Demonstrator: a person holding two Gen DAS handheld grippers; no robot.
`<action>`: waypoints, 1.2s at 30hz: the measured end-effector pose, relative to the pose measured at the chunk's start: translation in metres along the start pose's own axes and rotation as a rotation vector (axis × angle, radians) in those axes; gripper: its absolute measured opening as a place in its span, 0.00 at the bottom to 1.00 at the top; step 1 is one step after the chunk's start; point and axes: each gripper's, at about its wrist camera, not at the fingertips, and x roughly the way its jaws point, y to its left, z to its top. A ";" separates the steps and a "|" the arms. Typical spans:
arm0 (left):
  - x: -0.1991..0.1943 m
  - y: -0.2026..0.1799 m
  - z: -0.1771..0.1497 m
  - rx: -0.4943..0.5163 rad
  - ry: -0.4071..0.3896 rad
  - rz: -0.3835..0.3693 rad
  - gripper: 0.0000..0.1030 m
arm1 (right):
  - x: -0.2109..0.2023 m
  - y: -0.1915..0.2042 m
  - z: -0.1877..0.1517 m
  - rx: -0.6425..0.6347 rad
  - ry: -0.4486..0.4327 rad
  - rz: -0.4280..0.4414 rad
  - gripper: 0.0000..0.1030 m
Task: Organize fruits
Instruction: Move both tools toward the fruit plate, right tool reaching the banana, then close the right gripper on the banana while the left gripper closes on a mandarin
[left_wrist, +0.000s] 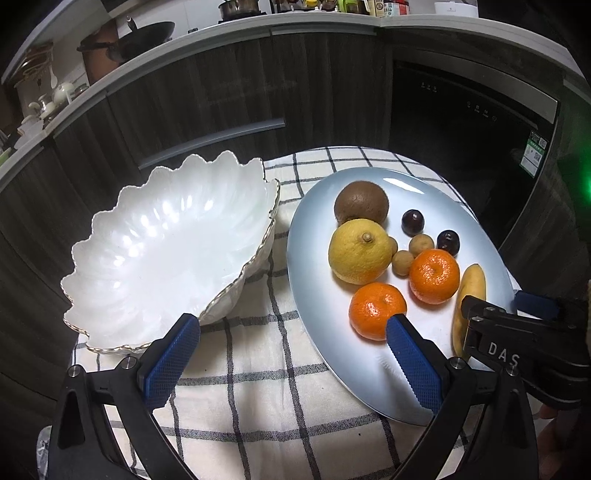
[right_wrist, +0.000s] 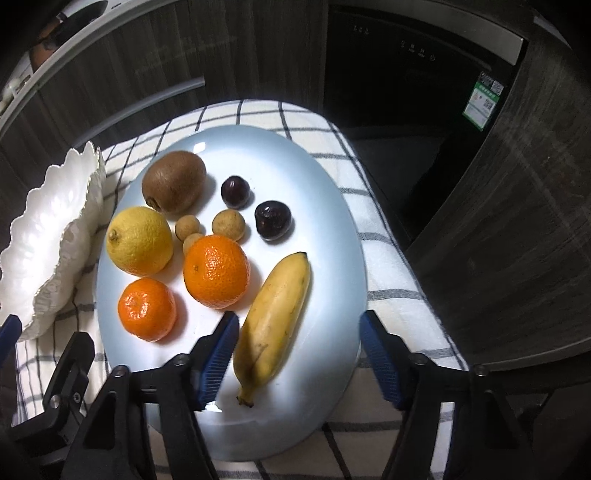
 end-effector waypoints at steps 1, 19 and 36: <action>0.001 0.000 0.000 0.001 0.002 0.004 1.00 | 0.003 0.001 0.000 0.005 0.007 0.005 0.61; 0.011 -0.002 0.004 -0.005 0.011 -0.012 1.00 | 0.008 0.001 -0.002 0.021 -0.005 0.072 0.31; 0.048 -0.052 0.011 0.098 0.070 -0.089 0.84 | -0.008 -0.030 0.003 0.038 -0.067 0.044 0.31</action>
